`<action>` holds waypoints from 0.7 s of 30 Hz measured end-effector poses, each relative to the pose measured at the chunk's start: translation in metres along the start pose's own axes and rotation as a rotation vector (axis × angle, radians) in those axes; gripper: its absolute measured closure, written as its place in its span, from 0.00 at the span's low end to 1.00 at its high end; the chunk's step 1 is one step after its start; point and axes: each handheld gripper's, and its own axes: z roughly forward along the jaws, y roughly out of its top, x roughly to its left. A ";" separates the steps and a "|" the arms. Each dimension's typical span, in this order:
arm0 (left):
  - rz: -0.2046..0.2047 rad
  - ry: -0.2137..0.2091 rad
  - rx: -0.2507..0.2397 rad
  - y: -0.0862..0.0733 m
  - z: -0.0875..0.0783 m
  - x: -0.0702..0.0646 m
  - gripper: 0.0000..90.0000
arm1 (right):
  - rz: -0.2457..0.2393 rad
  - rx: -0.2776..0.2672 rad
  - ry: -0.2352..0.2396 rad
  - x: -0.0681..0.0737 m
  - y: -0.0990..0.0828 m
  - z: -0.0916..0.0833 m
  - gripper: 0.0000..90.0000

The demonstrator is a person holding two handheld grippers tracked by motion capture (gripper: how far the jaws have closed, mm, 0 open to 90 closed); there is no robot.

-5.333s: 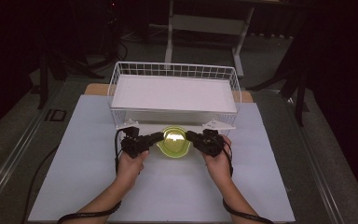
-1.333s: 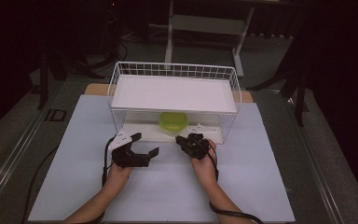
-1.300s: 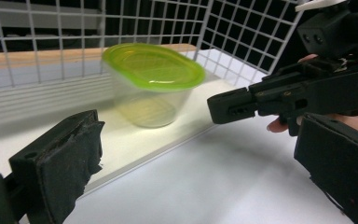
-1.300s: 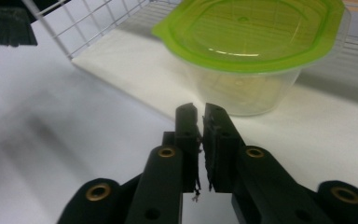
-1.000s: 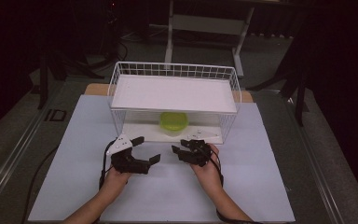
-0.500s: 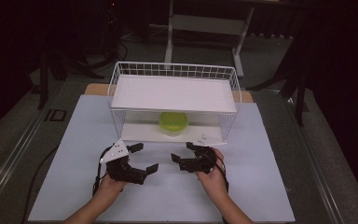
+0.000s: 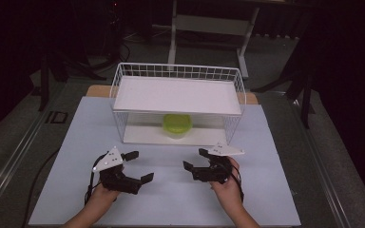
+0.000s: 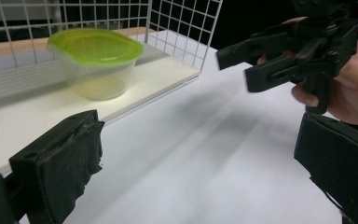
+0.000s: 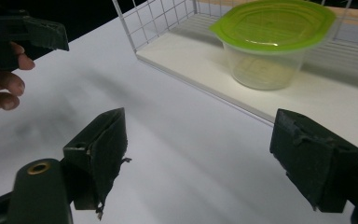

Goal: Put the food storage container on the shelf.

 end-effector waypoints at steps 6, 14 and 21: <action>0.000 0.009 0.000 -0.004 -0.009 0.001 0.02 | -0.012 0.000 -0.008 0.000 -0.009 -0.015 0.21; -0.006 0.008 0.015 -0.010 -0.020 0.000 0.02 | -0.008 -0.006 -0.013 -0.002 -0.019 -0.036 0.21; -0.009 0.021 0.013 -0.014 -0.031 0.001 0.02 | -0.042 0.001 -0.022 0.002 -0.027 -0.052 0.20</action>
